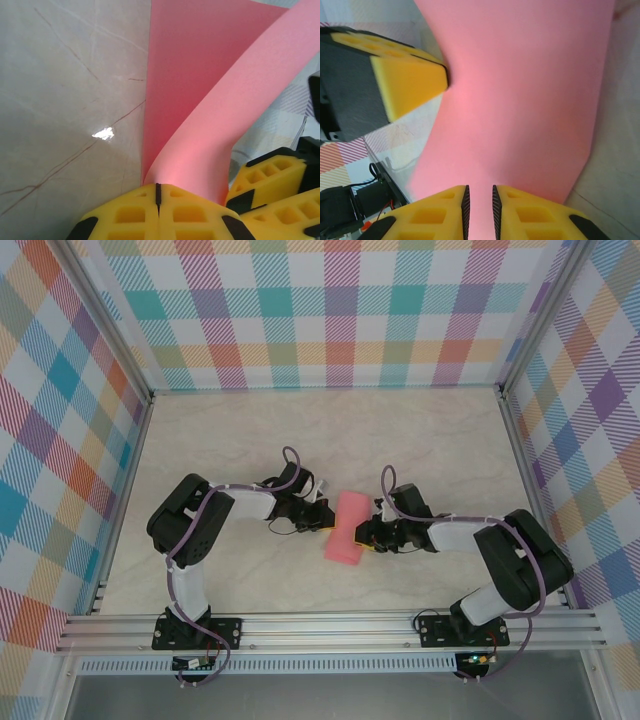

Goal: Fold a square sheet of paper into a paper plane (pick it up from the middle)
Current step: Fold the square sheet of paper in half at the center of the table.

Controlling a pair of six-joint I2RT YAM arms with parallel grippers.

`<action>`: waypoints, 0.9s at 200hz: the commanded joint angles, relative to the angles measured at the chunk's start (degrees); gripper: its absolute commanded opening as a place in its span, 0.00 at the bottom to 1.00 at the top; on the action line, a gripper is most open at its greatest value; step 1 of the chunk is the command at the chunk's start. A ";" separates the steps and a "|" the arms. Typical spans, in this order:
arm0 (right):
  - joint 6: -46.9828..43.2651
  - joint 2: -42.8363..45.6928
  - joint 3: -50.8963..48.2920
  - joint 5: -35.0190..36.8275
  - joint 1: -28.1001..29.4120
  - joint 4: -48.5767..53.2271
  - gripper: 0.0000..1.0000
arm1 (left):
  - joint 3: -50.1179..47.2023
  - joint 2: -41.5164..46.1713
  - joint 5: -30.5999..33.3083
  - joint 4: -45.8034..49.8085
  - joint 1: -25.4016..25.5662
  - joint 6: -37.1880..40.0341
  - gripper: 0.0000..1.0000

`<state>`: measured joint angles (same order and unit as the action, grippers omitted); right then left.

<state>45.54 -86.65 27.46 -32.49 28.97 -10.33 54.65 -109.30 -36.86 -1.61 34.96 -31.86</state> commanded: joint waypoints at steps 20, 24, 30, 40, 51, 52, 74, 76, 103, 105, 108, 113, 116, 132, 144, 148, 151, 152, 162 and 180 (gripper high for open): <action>-3.93 -0.64 -1.72 -0.50 0.38 1.32 0.22 | -0.60 -3.40 3.80 5.06 0.99 1.61 0.00; -4.21 -0.54 -1.87 0.14 0.38 2.17 0.22 | -0.59 -3.37 3.85 5.09 0.99 1.54 0.00; -4.73 -0.45 -1.93 1.33 0.39 3.93 0.22 | -0.64 -3.30 3.98 5.14 0.99 1.61 0.00; -5.51 -0.62 -1.81 2.61 0.38 6.37 0.22 | -0.69 -3.37 3.97 5.03 0.99 1.62 0.00; -5.81 -0.91 -1.88 2.87 0.38 6.70 0.22 | -0.60 -3.55 3.87 4.95 0.98 1.56 0.00; -5.81 -0.94 -1.88 2.92 0.38 6.67 0.22 | -0.60 -3.60 3.84 4.99 0.98 1.55 0.00; -5.26 -1.26 -1.54 2.77 0.38 7.09 0.22 | -0.60 -3.60 3.81 5.11 0.99 1.77 0.00; -5.15 -1.14 -1.60 2.71 0.38 6.92 0.22 | -0.60 -3.57 3.88 5.08 0.99 1.75 0.00; -3.20 3.11 -1.18 0.55 0.38 5.89 0.23 | -0.55 -3.58 3.81 5.05 0.99 1.71 0.00; -3.01 3.61 -1.07 0.36 0.38 5.79 0.23 | -0.54 -3.63 3.79 5.13 0.99 1.75 0.00; -2.75 4.34 -1.02 0.13 0.38 5.70 0.23 | -0.63 -3.59 3.80 5.12 0.99 1.72 0.00; -2.21 5.35 -0.88 -0.30 0.38 5.40 0.23 | -0.60 -3.53 3.82 5.15 0.99 1.79 0.00; -1.90 5.96 -0.87 -0.59 0.38 5.22 0.23 | -0.63 -3.54 3.79 5.17 0.99 1.79 0.00; -0.12 7.37 -0.41 -2.05 0.65 4.47 0.22 | -0.77 -3.42 4.03 5.12 0.99 1.87 0.00; 1.02 7.05 -0.30 -3.29 1.28 3.23 0.22 | -0.84 -3.50 3.99 5.05 0.99 1.88 0.00; 1.35 6.88 -0.31 -3.36 1.58 2.85 0.22 | -0.85 -3.48 4.00 5.12 0.99 1.87 0.00; 1.53 6.73 -0.38 -3.25 1.78 2.64 0.22 | -0.84 -3.49 3.99 5.12 0.94 1.88 0.00; 1.60 6.70 -0.43 -3.13 1.87 2.61 0.22 | -0.85 -3.48 3.99 5.12 0.97 1.89 0.00; 1.75 6.05 -0.53 -2.22 2.46 3.15 0.21 | -0.78 -3.51 3.89 5.16 0.99 1.83 0.00; 2.49 4.01 -2.05 -1.34 2.74 1.72 0.21 | -0.89 -3.47 3.99 5.13 0.99 1.95 0.00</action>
<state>46.11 -80.34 26.61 -33.50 31.00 -6.83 54.72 -109.34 -36.95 -1.58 34.96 -31.64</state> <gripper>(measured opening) 0.216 0.045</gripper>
